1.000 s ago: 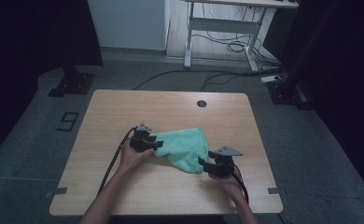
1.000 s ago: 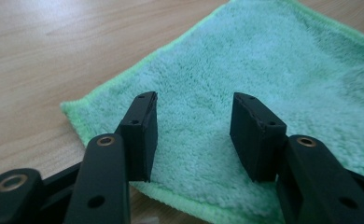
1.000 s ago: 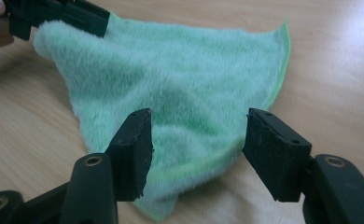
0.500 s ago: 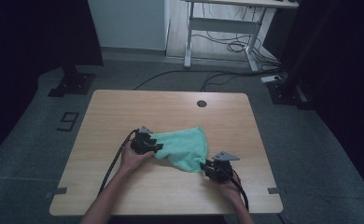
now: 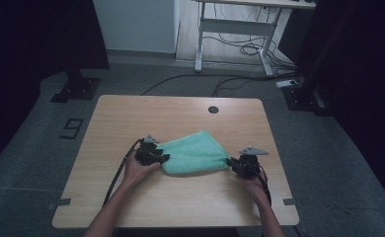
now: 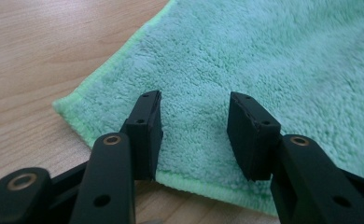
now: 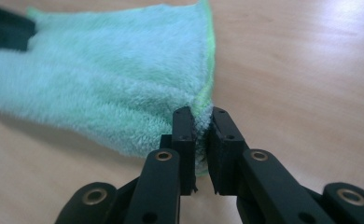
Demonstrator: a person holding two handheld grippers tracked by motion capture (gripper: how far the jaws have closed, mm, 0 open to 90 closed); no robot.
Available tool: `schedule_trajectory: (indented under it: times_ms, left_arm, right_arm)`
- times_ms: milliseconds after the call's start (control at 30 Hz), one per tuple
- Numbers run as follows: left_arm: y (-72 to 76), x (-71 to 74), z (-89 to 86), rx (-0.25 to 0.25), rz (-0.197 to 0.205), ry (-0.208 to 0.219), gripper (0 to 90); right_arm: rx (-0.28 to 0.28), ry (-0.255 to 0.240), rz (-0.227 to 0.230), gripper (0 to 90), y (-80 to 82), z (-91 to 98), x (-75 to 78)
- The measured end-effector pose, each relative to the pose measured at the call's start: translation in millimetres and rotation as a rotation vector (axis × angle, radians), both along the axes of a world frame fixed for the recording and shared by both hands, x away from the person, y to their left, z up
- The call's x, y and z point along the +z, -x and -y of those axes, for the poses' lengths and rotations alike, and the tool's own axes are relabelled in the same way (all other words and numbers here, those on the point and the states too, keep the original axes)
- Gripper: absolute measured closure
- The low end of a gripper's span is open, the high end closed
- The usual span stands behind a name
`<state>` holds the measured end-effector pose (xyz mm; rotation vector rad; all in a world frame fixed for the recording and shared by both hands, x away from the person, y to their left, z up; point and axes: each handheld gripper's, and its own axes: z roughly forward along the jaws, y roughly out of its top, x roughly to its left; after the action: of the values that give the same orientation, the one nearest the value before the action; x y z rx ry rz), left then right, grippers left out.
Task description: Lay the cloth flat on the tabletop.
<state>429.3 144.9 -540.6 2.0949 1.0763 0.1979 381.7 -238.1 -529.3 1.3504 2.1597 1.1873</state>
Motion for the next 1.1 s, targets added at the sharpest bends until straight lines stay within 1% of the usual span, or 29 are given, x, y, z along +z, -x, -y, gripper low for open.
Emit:
schedule_trajectory:
  times_ms: [67,167,233,333,433,500,533,567,600,633,733,800,867,933,1000,1033,1100]
  left_arm:
    - [0.8,0.1,0.5,0.004,0.001,-0.003,54.9]
    - [2.1,0.4,0.3,0.006,0.002,-0.010,54.9]
    - [3.5,0.2,-0.8,0.008,0.004,-0.011,55.0]
    - [5.6,0.0,-4.0,0.010,0.005,-0.008,55.2]
    - [7.3,-0.4,-6.4,0.015,0.004,0.001,55.3]
    - [8.4,-0.6,-7.1,0.017,0.006,0.001,55.2]
    - [8.9,-0.7,-7.3,0.017,0.007,0.002,55.2]
    - [9.2,-0.9,-7.4,0.018,0.009,0.003,55.2]
    - [9.4,-1.0,-7.4,0.020,0.009,0.004,55.2]
    - [9.4,-1.0,-7.4,0.021,0.010,0.005,55.2]
    - [9.7,-0.8,-7.4,0.021,0.008,0.005,54.8]
    - [10.4,-0.1,-7.6,0.022,0.003,0.003,54.0]
    - [13.4,1.6,-8.2,0.026,0.019,-0.004,52.5]
    - [18.4,5.3,-10.0,0.024,0.039,0.011,52.0]
    - [24.7,10.6,-11.6,0.023,0.061,0.022,51.7]
    - [28.9,14.5,-12.7,0.015,0.076,0.030,51.5]
    - [35.4,19.9,-13.6,0.000,0.089,0.044,50.9]
  right_arm:
    - [-0.007,-0.008,-0.006,80.6,-9.0,0.1,0.6]
    - [-0.009,0.005,-0.009,80.3,-22.3,-5.5,-1.5]
    - [-0.014,0.016,-0.022,79.8,-28.7,-9.2,-3.5]
    - [-0.025,0.024,-0.033,78.9,-35.5,-12.3,-5.2]
    - [-0.030,0.026,-0.028,75.6,-38.1,-13.3,-6.0]
    - [-0.046,0.034,-0.022,68.4,-37.6,-13.8,-6.4]
    - [-0.053,0.041,-0.017,67.1,-36.4,-13.9,-5.8]
    - [-0.054,0.037,-0.013,65.1,-34.5,-13.8,-4.4]
    - [-0.055,0.034,-0.004,62.5,-32.1,-13.4,-2.4]
    - [-0.061,0.026,0.018,60.8,-28.2,-12.9,0.4]
    - [-0.058,-0.002,0.038,58.4,-20.6,-9.4,5.8]
    - [-0.050,-0.010,0.037,57.3,-17.6,-7.5,7.0]
    - [-0.043,-0.011,0.035,55.2,-14.5,-7.0,6.2]
    - [-0.035,-0.013,0.028,53.7,-12.6,-7.7,4.0]
    - [-0.030,-0.002,0.021,52.2,-12.1,-8.8,1.0]
    - [-0.030,0.000,0.016,51.9,-12.1,-9.2,-0.7]
    - [-0.029,0.005,0.006,51.2,-13.5,-9.5,-3.6]
